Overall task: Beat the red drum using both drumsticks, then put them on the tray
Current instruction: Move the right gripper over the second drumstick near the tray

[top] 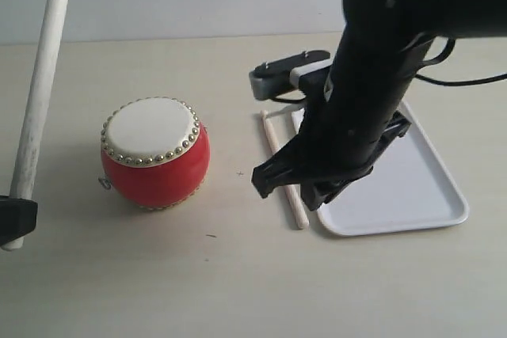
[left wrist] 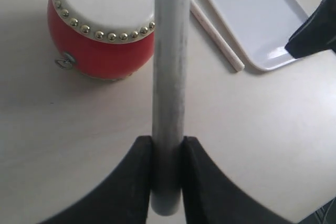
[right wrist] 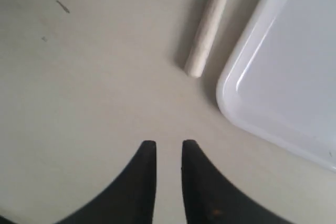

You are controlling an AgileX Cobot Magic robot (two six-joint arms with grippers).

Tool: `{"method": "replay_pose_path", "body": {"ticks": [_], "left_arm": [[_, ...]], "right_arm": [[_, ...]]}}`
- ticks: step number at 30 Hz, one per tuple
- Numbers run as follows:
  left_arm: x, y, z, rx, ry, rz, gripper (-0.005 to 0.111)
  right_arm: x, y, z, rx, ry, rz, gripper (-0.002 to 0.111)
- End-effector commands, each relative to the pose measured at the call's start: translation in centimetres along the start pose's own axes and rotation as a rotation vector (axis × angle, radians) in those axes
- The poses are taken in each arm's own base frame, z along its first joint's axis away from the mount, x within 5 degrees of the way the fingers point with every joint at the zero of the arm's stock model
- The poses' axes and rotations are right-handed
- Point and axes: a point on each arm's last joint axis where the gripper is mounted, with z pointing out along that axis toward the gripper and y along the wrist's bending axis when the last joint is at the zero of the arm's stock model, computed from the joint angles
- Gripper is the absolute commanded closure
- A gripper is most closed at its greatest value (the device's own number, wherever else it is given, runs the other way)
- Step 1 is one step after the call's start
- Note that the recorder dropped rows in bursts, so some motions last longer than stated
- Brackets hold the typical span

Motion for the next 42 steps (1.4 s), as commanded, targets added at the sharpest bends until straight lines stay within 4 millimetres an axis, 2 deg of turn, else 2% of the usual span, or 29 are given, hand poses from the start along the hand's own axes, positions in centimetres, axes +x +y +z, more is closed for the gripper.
{"method": "replay_pose_path", "body": {"ticks": [1,4,8,15,19,31,39,42], "left_arm": [[0.1,0.1,-0.1,-0.002,-0.002,0.003,0.107],[0.2,0.1,-0.1,-0.004,0.004,-0.001,0.107],[0.2,0.1,-0.1,-0.005,0.006,-0.002,0.107],[0.2,0.1,-0.1,-0.005,0.006,-0.002,0.107],[0.2,0.1,-0.1,-0.006,0.011,-0.005,0.107],[0.3,0.1,-0.1,-0.004,0.016,-0.011,0.107],[0.3,0.1,-0.1,-0.004,0.016,-0.011,0.107],[0.3,0.1,-0.1,-0.004,0.016,-0.011,0.107]], "right_arm": [[-1.0,0.4,2.2,0.055,-0.013,0.031,0.081],[-1.6,0.3,3.8,0.061,-0.019,0.071,0.075],[-2.3,0.3,5.1,0.066,-0.034,0.098,0.072],[-5.0,0.6,5.2,0.104,-0.015,0.073,0.072],[-6.2,0.8,6.0,0.119,0.021,0.092,0.072],[-6.3,0.2,6.7,0.185,0.032,0.169,0.072],[-6.3,0.2,8.4,0.193,0.068,0.212,0.072],[-6.4,0.2,8.5,0.186,0.054,0.217,0.072]]}}
